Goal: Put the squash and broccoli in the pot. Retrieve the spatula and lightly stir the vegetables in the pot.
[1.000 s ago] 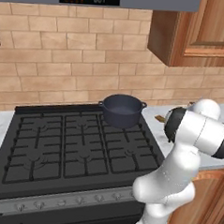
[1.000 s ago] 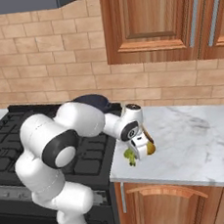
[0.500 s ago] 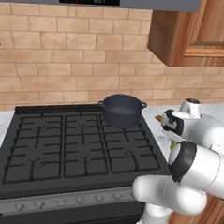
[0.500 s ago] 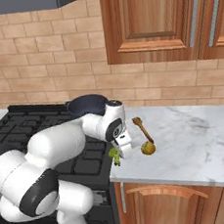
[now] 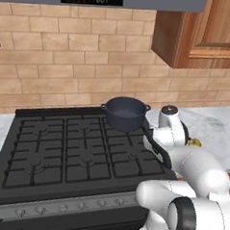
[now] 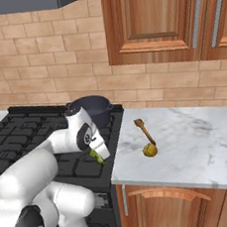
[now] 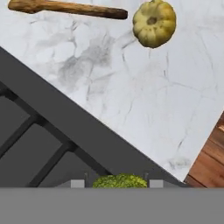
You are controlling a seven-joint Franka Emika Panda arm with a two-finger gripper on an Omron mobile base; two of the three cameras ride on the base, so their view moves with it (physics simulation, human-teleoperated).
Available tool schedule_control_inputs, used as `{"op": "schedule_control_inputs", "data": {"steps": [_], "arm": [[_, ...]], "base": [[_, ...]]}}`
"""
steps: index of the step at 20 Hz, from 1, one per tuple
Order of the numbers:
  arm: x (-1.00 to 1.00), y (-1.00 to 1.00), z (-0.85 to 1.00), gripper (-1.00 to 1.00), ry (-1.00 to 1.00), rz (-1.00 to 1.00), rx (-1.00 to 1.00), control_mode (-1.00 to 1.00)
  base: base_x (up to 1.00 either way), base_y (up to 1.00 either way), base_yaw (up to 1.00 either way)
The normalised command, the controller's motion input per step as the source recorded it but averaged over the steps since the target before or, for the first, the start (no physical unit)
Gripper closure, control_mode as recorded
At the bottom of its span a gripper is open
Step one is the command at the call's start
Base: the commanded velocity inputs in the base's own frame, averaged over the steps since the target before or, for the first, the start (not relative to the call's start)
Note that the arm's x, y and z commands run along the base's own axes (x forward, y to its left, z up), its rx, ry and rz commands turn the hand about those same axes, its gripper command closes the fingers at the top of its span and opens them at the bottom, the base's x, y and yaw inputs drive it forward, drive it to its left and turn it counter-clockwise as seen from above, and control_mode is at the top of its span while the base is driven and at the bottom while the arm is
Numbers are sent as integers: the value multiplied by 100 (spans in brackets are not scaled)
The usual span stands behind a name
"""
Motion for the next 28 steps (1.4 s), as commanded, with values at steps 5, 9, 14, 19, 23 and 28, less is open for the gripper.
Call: {"op": "schedule_control_inputs", "data": {"steps": [5, 9, 14, 19, 23, 28], "arm": [[28, 48, 42, 100, -6, 18, 0, -100], [27, 31, 68, 100, 0, 23, 0, -100], [23, 20, 53, 100, -2, 29, 0, -100], [29, 13, 37, 100, -9, 30, -8, -100], [51, 23, 28, 100, -16, 26, -3, -100], [60, 36, 35, 100, -18, 16, 0, -100]], "base": [[0, 0, 0], [0, 0, 0], [0, 0, 0], [0, 0, 0], [0, 0, 0], [0, 0, 0]]}}
